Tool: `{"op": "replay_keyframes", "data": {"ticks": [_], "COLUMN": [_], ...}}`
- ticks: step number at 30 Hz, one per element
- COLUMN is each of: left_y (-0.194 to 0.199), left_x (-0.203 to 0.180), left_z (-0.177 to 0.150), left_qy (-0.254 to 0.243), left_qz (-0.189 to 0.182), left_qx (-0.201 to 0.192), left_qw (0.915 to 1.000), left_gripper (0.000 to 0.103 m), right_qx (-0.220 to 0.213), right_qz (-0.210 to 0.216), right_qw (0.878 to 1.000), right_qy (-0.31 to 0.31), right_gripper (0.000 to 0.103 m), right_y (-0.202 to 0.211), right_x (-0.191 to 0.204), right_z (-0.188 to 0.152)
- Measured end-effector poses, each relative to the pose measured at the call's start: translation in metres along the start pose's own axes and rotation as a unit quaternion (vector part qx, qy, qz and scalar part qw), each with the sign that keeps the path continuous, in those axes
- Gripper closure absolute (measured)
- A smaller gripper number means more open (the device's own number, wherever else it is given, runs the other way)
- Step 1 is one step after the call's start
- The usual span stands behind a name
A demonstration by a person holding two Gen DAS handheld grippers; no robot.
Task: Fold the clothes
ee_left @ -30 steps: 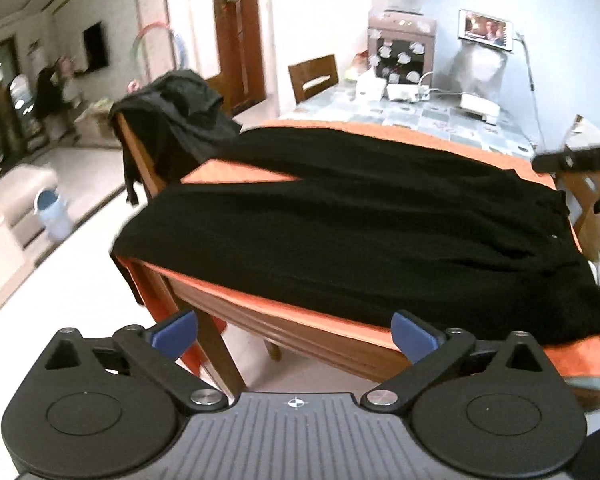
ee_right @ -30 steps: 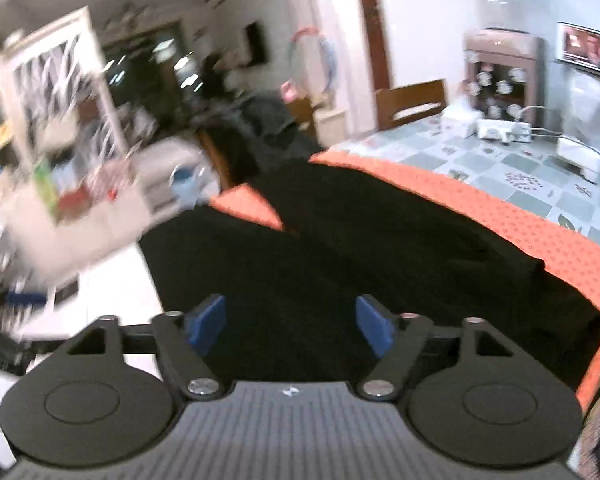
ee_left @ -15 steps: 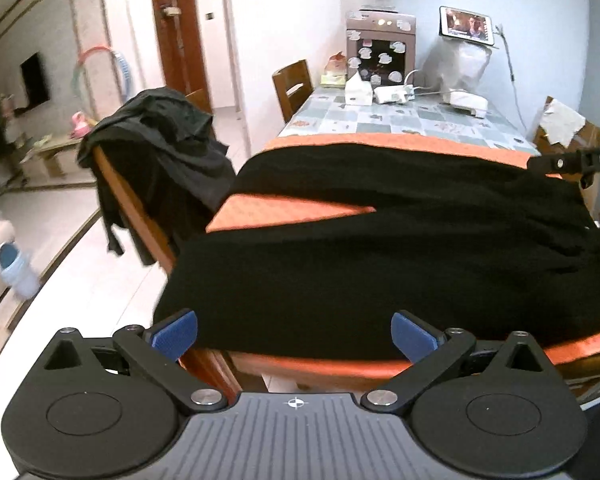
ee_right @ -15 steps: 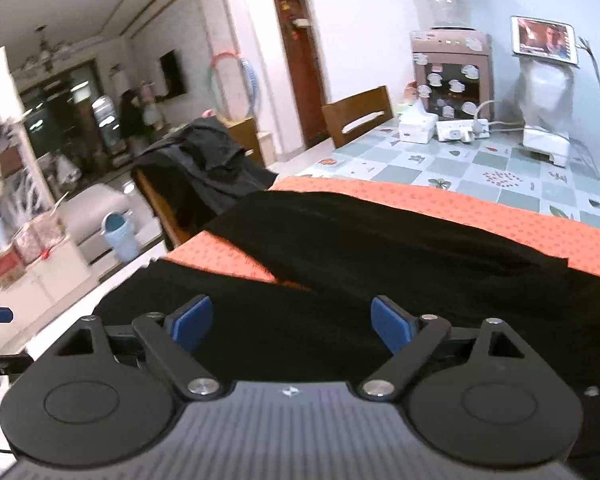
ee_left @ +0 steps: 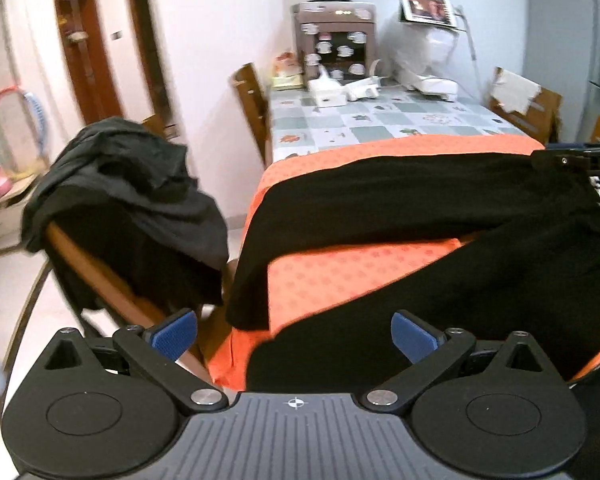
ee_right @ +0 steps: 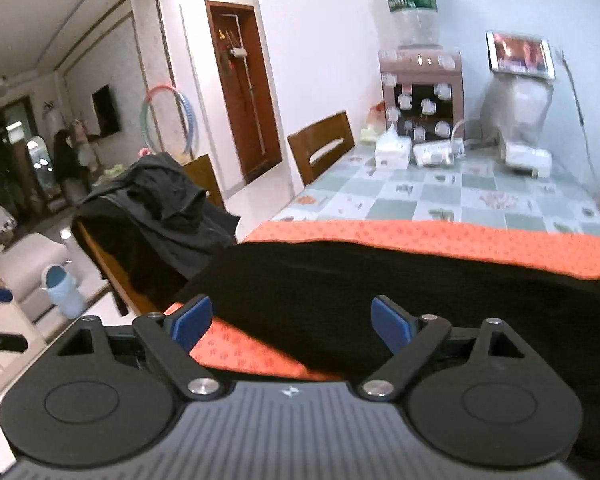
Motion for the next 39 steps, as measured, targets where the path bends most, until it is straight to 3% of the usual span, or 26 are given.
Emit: {"op": "replay_keyframes", "data": {"ticks": [5, 8, 10, 14, 19, 21, 24, 25, 28, 32, 36, 39], "left_y": [-0.045, -0.070, -0.086, -0.107, -0.118, -0.120, -0.121, -0.118, -0.111, -0.096, -0.081, -0.070], "left_x": [0.049, 0.075, 0.093, 0.122, 0.153, 0.163, 0.175, 0.179, 0.190, 0.204, 0.219, 0.229], "left_z": [0.008, 0.011, 0.014, 0.019, 0.018, 0.011, -0.002, -0.006, -0.018, -0.031, -0.039, -0.042], "left_qy": [-0.058, -0.109, -0.151, -0.241, -0.337, -0.373, -0.413, -0.421, -0.431, -0.435, -0.434, -0.430], "left_qz": [-0.076, -0.125, -0.161, -0.228, -0.301, -0.321, -0.333, -0.333, -0.343, -0.353, -0.350, -0.342], "left_qx": [0.007, 0.001, -0.008, -0.023, -0.068, -0.091, -0.106, -0.107, -0.105, -0.102, -0.105, -0.111], "left_qw": [0.9954, 0.9861, 0.9753, 0.9430, 0.8897, 0.8658, 0.8414, 0.8369, 0.8280, 0.8221, 0.8234, 0.8284], "left_gripper": [0.000, 0.000, 0.000, 0.000, 0.000, 0.000, 0.000, 0.000, 0.000, 0.000, 0.000, 0.000], "right_qx": [-0.011, -0.016, -0.020, -0.027, -0.062, -0.087, -0.104, -0.105, -0.108, -0.099, -0.077, -0.061], "right_qz": [-0.051, -0.095, -0.134, -0.222, -0.321, -0.352, -0.388, -0.394, -0.413, -0.403, -0.385, -0.370], "right_qw": [0.999, 0.995, 0.990, 0.969, 0.923, 0.903, 0.881, 0.875, 0.857, 0.850, 0.852, 0.849], "right_qy": [0.005, -0.024, -0.048, -0.108, -0.204, -0.232, -0.252, -0.261, -0.288, -0.323, -0.346, -0.373], "right_gripper": [0.012, 0.012, 0.012, 0.012, 0.012, 0.012, 0.012, 0.012, 0.012, 0.012, 0.014, 0.022], "right_y": [-0.011, -0.015, -0.017, -0.016, -0.006, -0.003, -0.008, -0.014, -0.029, -0.061, -0.105, -0.134], "right_x": [0.043, 0.077, 0.102, 0.160, 0.249, 0.287, 0.340, 0.357, 0.406, 0.445, 0.462, 0.459], "right_z": [0.001, -0.007, -0.013, -0.028, -0.051, -0.066, -0.092, -0.103, -0.135, -0.179, -0.218, -0.237]}}
Point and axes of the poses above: each gripper's, at about its wrist camera, not at the fingertips, and y roughly against the way its jaws point, x to its left, z to its top, the point moved 1 cm from there along -y, roughly the way its jaws point, and after that the axes turned 6 degrees about x, right-handed, at the moved point
